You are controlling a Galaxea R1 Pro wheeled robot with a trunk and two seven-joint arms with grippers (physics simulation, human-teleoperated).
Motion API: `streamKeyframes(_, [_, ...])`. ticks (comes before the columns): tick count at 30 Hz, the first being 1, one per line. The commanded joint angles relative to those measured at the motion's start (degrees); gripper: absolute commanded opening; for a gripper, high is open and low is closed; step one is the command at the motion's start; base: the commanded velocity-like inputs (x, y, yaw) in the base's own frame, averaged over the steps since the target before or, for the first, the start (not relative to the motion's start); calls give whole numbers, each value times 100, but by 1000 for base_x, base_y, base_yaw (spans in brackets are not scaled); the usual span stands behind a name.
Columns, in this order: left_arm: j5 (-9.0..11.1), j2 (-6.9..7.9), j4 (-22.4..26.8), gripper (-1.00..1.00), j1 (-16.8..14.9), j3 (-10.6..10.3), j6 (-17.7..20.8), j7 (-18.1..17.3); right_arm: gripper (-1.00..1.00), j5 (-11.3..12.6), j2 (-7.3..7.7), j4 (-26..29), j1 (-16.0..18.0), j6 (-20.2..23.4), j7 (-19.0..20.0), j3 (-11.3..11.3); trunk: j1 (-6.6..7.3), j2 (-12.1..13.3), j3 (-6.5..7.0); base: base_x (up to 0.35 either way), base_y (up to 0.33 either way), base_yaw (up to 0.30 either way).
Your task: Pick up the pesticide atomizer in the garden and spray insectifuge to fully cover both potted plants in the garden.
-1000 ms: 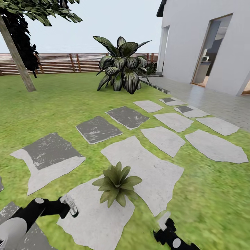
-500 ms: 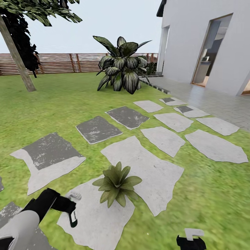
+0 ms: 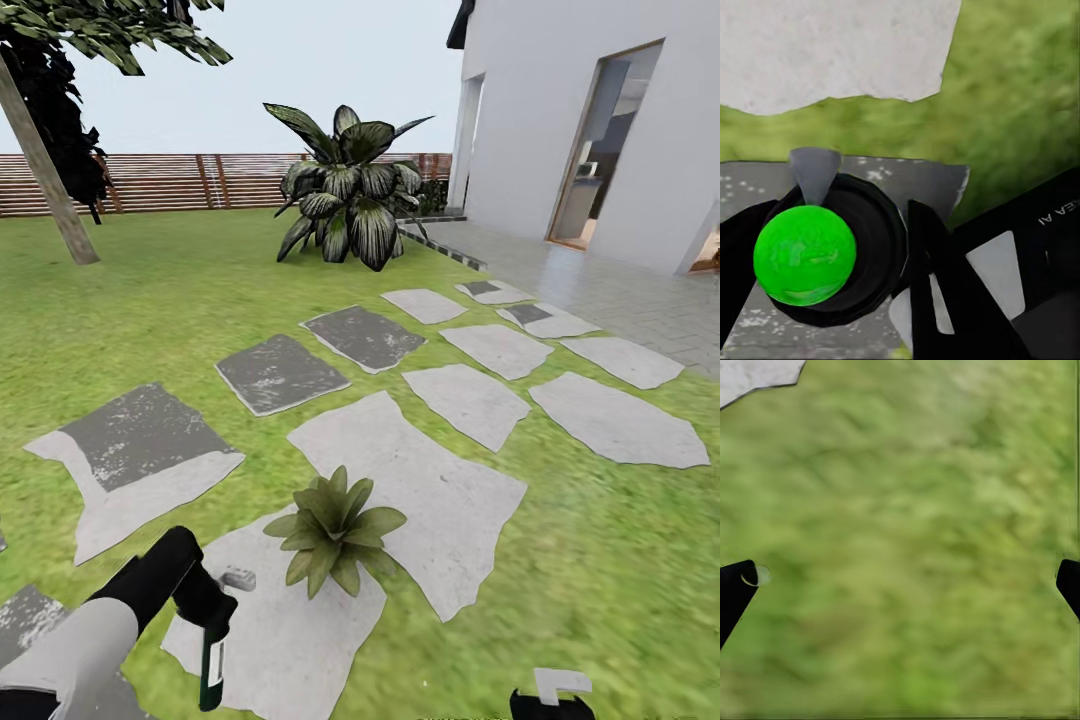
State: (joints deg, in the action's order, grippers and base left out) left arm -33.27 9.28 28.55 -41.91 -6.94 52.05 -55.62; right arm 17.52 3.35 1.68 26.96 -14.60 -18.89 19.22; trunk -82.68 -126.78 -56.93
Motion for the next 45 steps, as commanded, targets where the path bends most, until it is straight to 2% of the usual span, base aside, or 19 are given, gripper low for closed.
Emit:
streamKeyframes(1, [-51, 0, 29, -100, -1, -88, 239, -88, 100, 62, 4, -1, 3, -17, -11, 45, 1, -2, -5, 0, 0, -245])
streamKeyframes(5, [-41, -4, 249, -100, -1, -159, 487, -112, 100, 67, 2, -1, -1, -17, -10, 45, 1, -2, -9, 44, 0, -273])
streamKeyframes(9, [-39, 1, 295, -100, 4, -173, 514, -127, 100, 68, 2, -1, -6, -17, -18, 41, 1, -2, -21, 265, 0, -221])
streamKeyframes(17, [-31, 22, 265, -100, 16, -196, 517, -141, 100, 68, -1, -1, -7, -17, -18, 39, 1, -2, -23, 143, 0, -15])
streamKeyframes(22, [-38, 127, 226, -100, 59, -208, 489, -149, 100, 68, -1, -1, -7, -17, -18, 38, 1, -2, -28, 3, 0, 0])
streamKeyframes(23, [-43, 146, 224, -100, 67, -239, 486, -150, 100, 68, -1, -1, -7, -17, -18, 38, 1, -2, -32, 0, 0, 0])
streamKeyframes(26, [-47, 155, 222, -100, 86, -791, 484, -163, 100, 74, -1, -1, -7, -17, -18, 38, 1, -2, -54, 0, 0, 0])
streamKeyframes(28, [-30, 126, 225, -100, 58, -957, 491, -301, 100, 76, -1, -1, -7, -17, -18, 38, 1, -2, -71, 0, 0, 0])
streamKeyframes(30, [-61, 94, 284, -100, 26, -1032, 477, -881, 100, 76, -1, -1, -7, -17, -18, 38, 1, -2, -88, 0, 0, 0])
streamKeyframes(31, [-70, 90, 293, -100, 20, -1040, 476, -997, 100, 76, -1, -1, -7, -17, -18, 38, 1, -2, -93, 0, 0, 0])
streamKeyframes(36, [-115, 178, 294, -100, 25, -1056, 474, -1181, 100, 52, 16, -8, -11, -17, -12, 38, 1, -2, -100, 0, 0, 0])
streamKeyframes(38, [-227, 238, 281, -100, 60, -1055, 473, -1185, 100, 45, 40, -10, -14, -20, -10, 38, 1, -2, -100, 0, 0, 0])
streamKeyframes(39, [-384, 302, 264, -100, 78, -1052, 471, -1190, 100, 43, 51, -11, -15, -23, -10, 38, 1, -2, -100, 0, 0, 0])
streamKeyframes(41, [-502, 344, 232, -100, 90, -1042, 466, -1196, 100, 38, 58, -13, -15, -23, -10, 38, 1, -2, -100, 27, 0, 0])
streamKeyframes(45, [-560, 302, 214, -100, 95, -1046, 471, -1197, 100, 41, 52, -8, -23, -20, -11, 38, 1, -2, -100, 222, 0, 0])
